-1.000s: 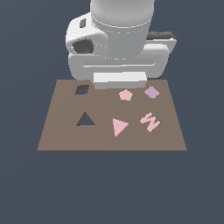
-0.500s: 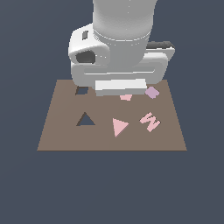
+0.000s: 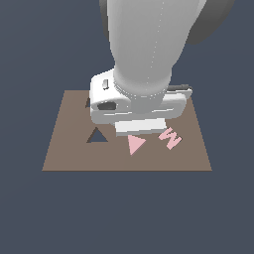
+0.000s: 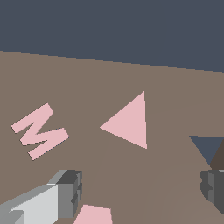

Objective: Insert a designated object into the corresponding slot on a board.

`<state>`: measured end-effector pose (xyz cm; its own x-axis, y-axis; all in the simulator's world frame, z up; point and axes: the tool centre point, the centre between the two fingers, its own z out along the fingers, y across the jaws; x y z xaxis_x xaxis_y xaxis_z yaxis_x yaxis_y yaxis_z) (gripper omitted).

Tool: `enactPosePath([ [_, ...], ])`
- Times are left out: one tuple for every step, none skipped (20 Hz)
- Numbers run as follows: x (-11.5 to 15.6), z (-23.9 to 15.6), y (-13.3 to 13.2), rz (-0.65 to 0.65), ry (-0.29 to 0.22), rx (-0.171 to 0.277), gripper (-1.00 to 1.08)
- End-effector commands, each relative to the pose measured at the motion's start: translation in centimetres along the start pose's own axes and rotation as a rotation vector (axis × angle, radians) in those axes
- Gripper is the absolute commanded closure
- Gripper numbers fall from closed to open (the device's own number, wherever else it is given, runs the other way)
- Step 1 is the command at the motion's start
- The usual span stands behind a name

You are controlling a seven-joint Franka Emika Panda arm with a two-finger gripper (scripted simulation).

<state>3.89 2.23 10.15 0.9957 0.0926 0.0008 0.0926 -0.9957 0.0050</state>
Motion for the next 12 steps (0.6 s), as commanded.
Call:
enactPosePath([
  [1.0, 1.5, -0.2, -0.012, 0.000, 0.002, -0.92],
  [1.3, 2.1, -0.3, -0.016, 0.000, 0.002, -0.92],
  [1.7, 2.5, -0.4, -0.019, 0.000, 0.003, -0.92],
  [2.0, 3.0, -0.4, -0.023, 0.000, 0.003, -0.92],
  [2.2, 3.4, -0.5, -0.026, 0.000, 0.004, -0.92],
  [2.5, 3.7, -0.5, -0.028, 0.000, 0.004, -0.92],
  [2.7, 4.0, -0.6, -0.031, 0.000, 0.004, -0.92],
  [2.9, 4.3, -0.6, -0.033, 0.000, 0.004, -0.92],
  [3.1, 4.5, -0.7, -0.035, -0.001, 0.005, -0.92],
  [3.2, 4.7, -0.7, -0.037, -0.001, 0.005, -0.92],
  [3.3, 4.9, -0.8, -0.038, -0.001, 0.005, -0.92],
  [3.4, 5.0, -0.8, -0.039, -0.001, 0.005, -0.92],
])
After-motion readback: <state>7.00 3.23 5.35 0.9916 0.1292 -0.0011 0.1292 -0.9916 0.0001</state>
